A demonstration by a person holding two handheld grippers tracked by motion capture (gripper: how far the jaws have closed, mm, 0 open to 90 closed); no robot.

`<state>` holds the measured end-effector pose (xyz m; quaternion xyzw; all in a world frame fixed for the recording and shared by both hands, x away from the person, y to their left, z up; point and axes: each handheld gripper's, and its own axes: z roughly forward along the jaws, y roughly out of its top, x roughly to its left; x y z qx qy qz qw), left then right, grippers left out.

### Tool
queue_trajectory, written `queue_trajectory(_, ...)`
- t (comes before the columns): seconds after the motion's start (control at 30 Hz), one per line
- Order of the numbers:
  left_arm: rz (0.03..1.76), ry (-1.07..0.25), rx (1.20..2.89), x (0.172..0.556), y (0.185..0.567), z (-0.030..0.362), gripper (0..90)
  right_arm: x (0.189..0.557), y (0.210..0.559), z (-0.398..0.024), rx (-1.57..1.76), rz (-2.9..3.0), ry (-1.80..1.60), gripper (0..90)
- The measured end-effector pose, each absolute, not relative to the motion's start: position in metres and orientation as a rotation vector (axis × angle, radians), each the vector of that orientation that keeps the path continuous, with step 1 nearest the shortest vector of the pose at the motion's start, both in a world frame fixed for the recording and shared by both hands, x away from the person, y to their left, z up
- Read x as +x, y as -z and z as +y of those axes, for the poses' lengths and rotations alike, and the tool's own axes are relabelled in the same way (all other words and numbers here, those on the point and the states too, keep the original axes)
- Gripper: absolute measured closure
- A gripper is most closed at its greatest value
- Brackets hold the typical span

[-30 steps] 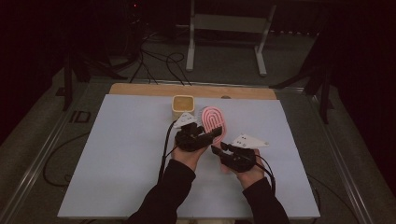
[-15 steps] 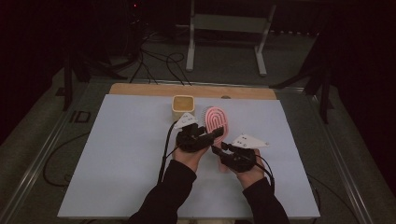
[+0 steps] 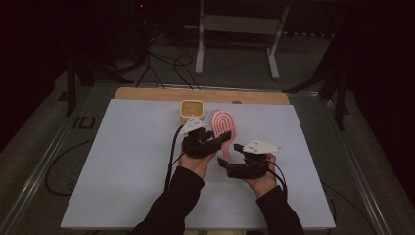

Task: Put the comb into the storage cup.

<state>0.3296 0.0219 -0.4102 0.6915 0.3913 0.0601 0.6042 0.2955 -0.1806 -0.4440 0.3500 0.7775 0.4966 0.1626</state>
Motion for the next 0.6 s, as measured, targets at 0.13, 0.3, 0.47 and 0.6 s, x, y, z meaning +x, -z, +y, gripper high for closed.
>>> queue_trajectory(0.13,0.909,-0.147,1.599,0.330,0.409,0.026,64.5,0.295,0.445,-0.181,1.006,2.228,-1.372,8.3)
queue_trajectory(0.3,0.914,-0.151,1.592,0.331,0.405,0.032,64.5,0.293,0.446,-0.185,1.021,2.227,-1.352,8.2)
queue_trajectory(0.47,0.927,-0.168,1.586,0.333,0.401,0.041,64.5,0.289,0.446,-0.189,0.974,2.232,-1.329,8.8)
queue_trajectory(0.6,0.934,-0.185,1.579,0.335,0.396,0.049,64.5,0.285,0.448,-0.197,0.973,2.211,-1.319,8.8)
